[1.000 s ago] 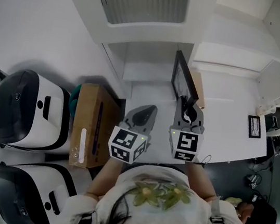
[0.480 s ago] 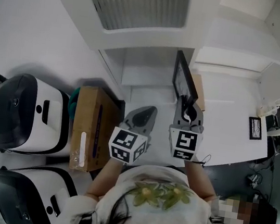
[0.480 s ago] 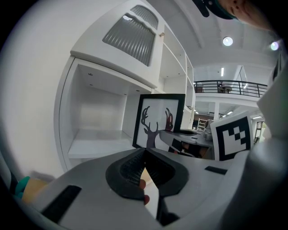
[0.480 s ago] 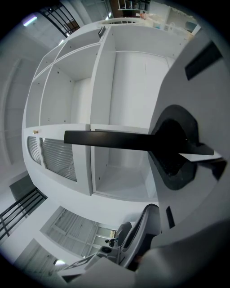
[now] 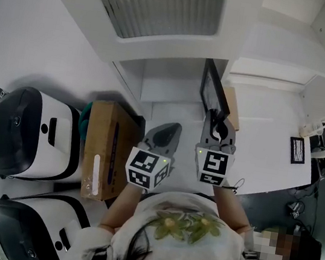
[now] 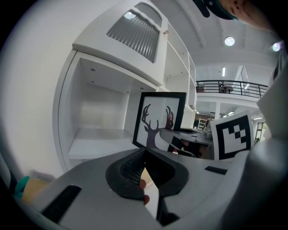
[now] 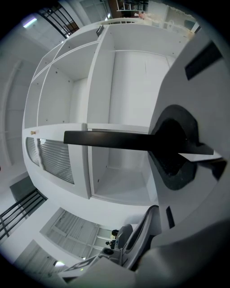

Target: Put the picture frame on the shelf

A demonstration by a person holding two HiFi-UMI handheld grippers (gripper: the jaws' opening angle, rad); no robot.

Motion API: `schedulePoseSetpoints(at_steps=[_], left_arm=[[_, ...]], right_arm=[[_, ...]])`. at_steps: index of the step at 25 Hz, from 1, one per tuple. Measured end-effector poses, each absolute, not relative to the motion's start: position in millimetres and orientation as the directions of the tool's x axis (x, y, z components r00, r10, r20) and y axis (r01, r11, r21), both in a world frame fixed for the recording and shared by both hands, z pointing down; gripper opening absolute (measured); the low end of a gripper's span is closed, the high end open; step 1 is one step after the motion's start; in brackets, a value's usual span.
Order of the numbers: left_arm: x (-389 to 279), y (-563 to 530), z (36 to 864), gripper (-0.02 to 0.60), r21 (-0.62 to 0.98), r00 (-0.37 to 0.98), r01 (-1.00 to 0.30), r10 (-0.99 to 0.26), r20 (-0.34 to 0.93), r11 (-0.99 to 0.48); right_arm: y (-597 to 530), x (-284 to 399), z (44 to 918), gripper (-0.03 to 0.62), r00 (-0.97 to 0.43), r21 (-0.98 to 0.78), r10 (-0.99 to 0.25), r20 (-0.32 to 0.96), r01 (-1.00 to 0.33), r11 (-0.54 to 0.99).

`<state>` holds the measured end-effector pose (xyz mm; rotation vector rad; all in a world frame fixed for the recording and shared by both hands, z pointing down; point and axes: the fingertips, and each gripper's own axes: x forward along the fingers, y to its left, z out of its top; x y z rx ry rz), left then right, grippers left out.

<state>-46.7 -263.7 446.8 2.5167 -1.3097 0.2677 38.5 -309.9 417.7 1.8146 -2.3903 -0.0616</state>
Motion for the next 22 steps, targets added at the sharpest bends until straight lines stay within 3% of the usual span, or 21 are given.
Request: schedulePoseSetpoints(at_steps=[22], left_arm=[[-49,-278,458,0.028,0.186,0.568,-0.822,-0.76,0.315,-0.538]], right_arm=[[-339,29,418,0.04,-0.257,0.111,-0.963,0.077,-0.958,0.264]])
